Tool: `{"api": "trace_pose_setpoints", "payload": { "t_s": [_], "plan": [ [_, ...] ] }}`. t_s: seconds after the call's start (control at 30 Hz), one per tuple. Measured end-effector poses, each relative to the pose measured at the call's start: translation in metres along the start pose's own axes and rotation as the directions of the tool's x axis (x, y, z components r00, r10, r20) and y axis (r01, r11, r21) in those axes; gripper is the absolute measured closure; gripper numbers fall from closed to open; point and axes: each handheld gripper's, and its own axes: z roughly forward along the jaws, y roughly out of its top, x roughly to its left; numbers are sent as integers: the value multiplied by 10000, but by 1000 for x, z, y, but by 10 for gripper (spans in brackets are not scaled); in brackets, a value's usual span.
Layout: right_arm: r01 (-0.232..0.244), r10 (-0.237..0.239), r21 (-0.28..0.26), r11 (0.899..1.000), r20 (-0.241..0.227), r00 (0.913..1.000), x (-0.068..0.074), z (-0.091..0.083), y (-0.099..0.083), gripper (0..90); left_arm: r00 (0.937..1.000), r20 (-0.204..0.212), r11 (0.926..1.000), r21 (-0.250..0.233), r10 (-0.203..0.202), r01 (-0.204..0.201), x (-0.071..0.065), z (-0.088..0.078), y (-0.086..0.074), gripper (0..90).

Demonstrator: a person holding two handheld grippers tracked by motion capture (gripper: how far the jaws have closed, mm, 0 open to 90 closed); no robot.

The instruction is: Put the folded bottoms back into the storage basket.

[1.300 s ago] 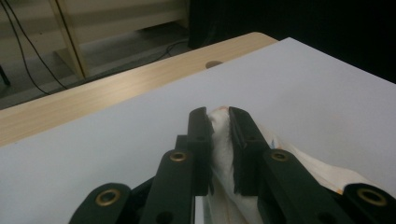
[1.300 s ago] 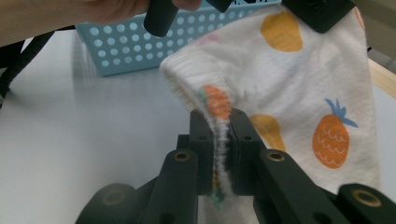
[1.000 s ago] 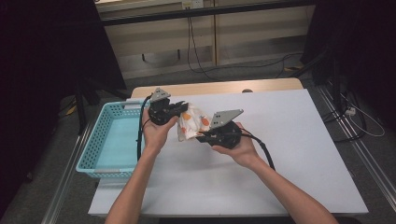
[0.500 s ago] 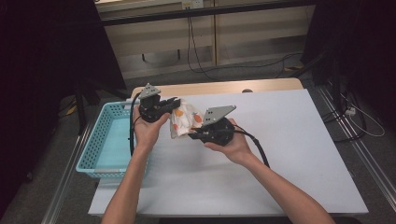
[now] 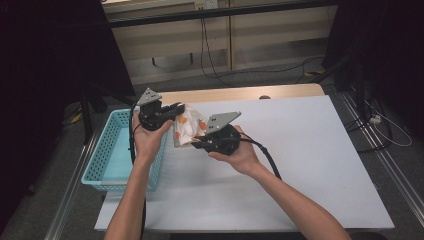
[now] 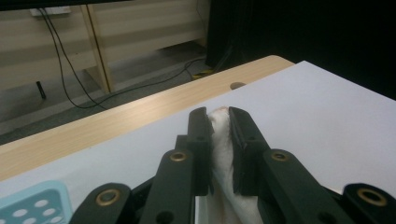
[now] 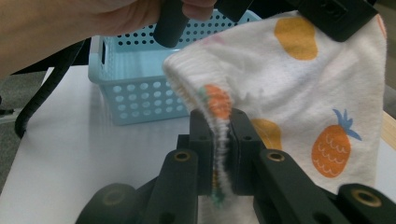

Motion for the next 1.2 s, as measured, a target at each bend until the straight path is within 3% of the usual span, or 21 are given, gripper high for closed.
{"api": "trace_pose_setpoints", "payload": {
  "t_s": [0.77,1.2],
  "plan": [
    [57,-65,-229,9997,-360,9993,7,31,29,822,9969,-414,9972,-359,-670,655,35,-38,-1,802],
    [208,-213,-107,9997,-558,9982,13,49,44,822,9948,-604,9961,-403,-815,791,50,-54,-5,802]
  ]
}}
